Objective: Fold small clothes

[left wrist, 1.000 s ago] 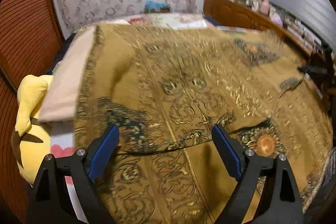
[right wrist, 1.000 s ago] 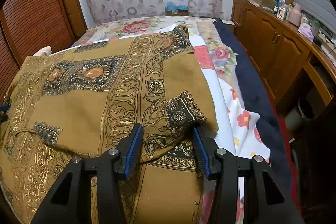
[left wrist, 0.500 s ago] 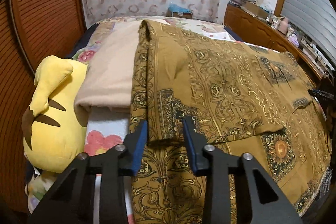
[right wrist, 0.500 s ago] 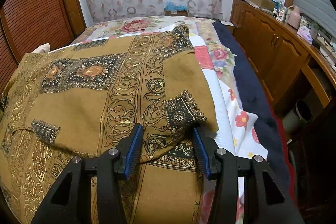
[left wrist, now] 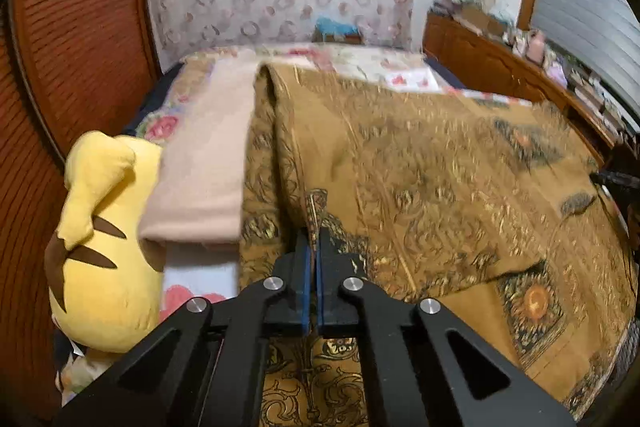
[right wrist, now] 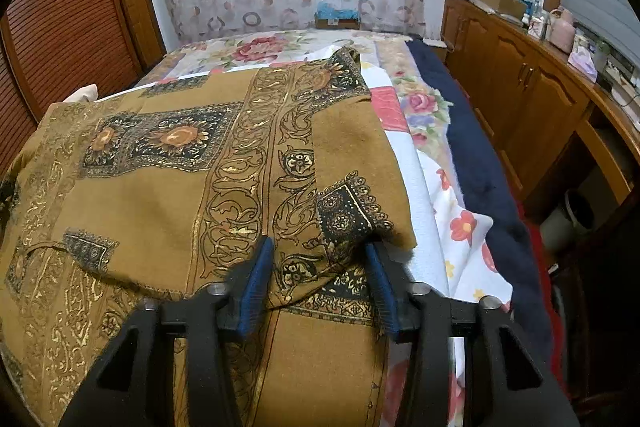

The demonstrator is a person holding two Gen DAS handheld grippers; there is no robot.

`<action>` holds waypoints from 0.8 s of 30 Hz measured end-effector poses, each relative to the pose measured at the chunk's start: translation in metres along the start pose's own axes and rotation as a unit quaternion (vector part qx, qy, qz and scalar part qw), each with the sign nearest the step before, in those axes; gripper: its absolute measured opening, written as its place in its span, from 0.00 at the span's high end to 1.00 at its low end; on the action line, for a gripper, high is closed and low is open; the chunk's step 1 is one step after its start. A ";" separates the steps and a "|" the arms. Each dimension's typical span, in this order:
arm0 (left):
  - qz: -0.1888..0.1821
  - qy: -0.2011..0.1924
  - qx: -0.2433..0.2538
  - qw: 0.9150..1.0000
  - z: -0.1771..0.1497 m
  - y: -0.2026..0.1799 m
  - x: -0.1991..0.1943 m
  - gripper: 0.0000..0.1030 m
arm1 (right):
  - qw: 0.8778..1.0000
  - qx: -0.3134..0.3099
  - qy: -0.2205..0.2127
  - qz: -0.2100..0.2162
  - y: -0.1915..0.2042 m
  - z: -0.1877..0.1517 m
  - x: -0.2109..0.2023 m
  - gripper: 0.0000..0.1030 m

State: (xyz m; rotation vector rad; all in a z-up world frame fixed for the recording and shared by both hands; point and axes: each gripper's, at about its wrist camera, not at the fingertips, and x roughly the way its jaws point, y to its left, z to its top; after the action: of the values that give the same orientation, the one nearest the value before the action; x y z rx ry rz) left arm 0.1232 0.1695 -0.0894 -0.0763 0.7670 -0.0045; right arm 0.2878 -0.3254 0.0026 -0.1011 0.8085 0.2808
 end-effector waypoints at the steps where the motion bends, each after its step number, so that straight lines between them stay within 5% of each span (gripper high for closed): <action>1: -0.005 -0.008 -0.008 1.000 0.002 0.001 -0.004 0.98 | 1.000 -0.016 0.004 0.005 0.003 0.003 -0.001 0.94; 8: -0.025 -0.066 -0.021 0.997 0.014 -0.005 -0.045 0.98 | 0.998 -0.026 -0.045 0.019 0.005 0.013 -0.032 0.97; 16: -0.060 -0.104 -0.051 0.991 0.003 0.010 -0.097 0.98 | 0.992 -0.034 -0.108 0.058 0.014 -0.022 -0.109 0.97; 24: -0.054 -0.103 -0.042 0.992 -0.030 0.022 -0.140 0.98 | 0.992 -0.045 -0.095 0.072 -0.002 -0.067 -0.162 0.97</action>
State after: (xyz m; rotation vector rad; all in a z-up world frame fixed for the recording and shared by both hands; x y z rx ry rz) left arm 0.0008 0.1942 -0.0158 -0.1945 0.5558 -0.0658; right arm 0.1353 -0.3740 0.0744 -0.0993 0.6139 0.4568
